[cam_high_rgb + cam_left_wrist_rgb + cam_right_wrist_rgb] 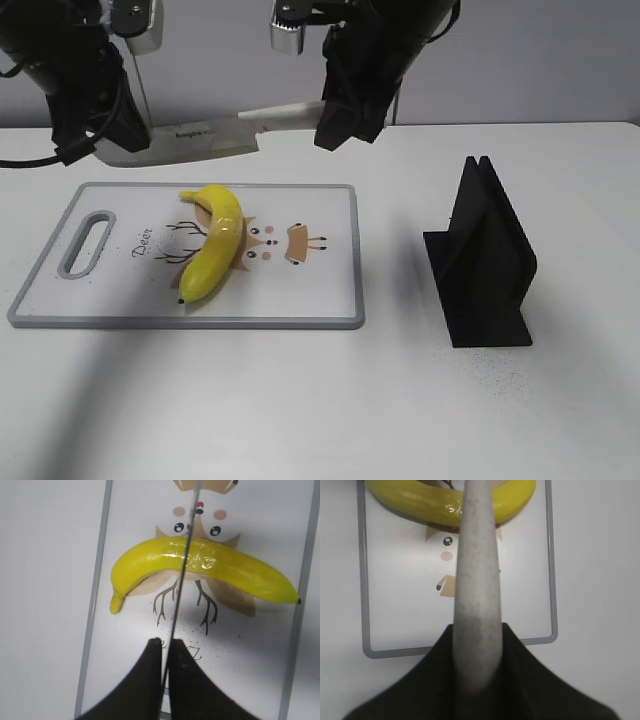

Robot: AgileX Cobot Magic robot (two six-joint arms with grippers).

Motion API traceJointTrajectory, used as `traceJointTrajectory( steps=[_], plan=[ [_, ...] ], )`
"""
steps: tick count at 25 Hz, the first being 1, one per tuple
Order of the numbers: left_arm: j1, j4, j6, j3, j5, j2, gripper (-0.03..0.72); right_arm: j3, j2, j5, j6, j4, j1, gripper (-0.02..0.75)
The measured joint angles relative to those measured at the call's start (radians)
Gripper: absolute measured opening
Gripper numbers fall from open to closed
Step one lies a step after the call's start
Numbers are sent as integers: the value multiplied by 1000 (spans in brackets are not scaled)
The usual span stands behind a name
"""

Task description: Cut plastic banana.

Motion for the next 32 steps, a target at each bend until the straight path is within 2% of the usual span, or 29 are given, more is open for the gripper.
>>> traceJointTrajectory(
  steps=[10,20,26,32],
  plan=[
    [4,27,4,0,-25,34,12,-3,73,-30,0,3,-3,182],
    [3,-54,7,0,-60,112,12,-4,90,-28,4,-71,-3,182],
    [7,-65,24,-4,-75,239,13,-10,240,-25,25,-67,-8,182],
    [4,-98,33,-23,-59,251,15,-20,302,-18,25,-82,-16,182]
  ],
)
